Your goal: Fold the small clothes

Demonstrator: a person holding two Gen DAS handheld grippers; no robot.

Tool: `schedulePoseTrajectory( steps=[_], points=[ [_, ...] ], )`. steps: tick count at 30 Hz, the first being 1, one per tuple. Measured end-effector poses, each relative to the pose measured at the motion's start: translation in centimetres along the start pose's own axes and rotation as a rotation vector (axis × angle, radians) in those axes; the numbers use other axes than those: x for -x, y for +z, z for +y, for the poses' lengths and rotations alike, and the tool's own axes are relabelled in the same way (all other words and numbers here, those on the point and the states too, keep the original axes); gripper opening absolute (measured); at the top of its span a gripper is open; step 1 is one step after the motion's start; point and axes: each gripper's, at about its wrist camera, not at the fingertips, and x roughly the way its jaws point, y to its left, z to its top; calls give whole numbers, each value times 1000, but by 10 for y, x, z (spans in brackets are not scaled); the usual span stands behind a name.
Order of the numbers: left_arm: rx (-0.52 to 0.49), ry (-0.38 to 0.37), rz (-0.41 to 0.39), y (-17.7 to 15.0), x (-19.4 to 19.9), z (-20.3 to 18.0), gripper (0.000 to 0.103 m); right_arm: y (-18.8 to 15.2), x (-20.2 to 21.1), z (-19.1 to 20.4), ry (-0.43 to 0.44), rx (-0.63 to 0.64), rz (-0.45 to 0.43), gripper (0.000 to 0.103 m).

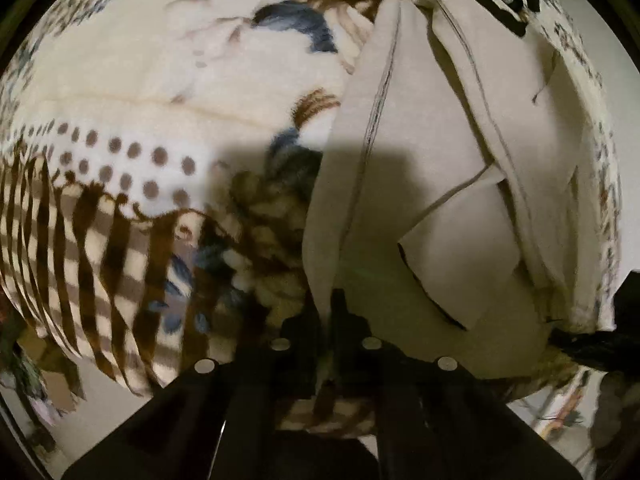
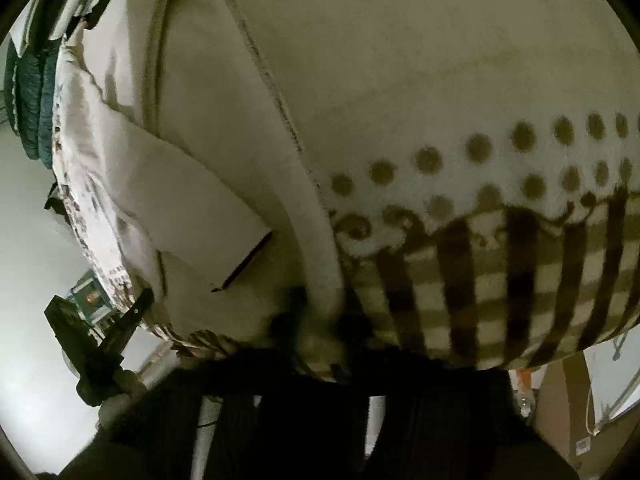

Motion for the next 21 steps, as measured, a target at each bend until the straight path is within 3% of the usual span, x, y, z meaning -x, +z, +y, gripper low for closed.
schedulePoseTrajectory(
  steps=[4, 7, 11, 13, 15, 18, 19, 21],
  points=[
    [122, -107, 2, 22, 27, 19, 3, -1, 21, 11, 55, 5, -51, 4],
    [190, -190, -39, 45, 50, 20, 3, 10, 49, 25, 119, 6, -98, 3],
    [221, -271, -136, 100, 74, 11, 3, 51, 89, 53, 202, 16, -191, 3],
    [226, -274, -186, 138, 73, 17, 5, 76, 99, 64, 223, 15, -235, 4],
    [268, -345, -221, 180, 68, 25, 6, 110, 106, 70, 251, -10, -274, 6],
    [329, -395, -240, 203, 67, 36, 20, 132, 118, 65, 281, -71, -321, 36],
    [340, -408, -252, 204, 69, 41, 31, 132, 122, 65, 276, -68, -340, 46],
    [342, -424, -282, 196, 72, 43, 52, 126, 128, 67, 208, -21, -378, 47]
  ],
)
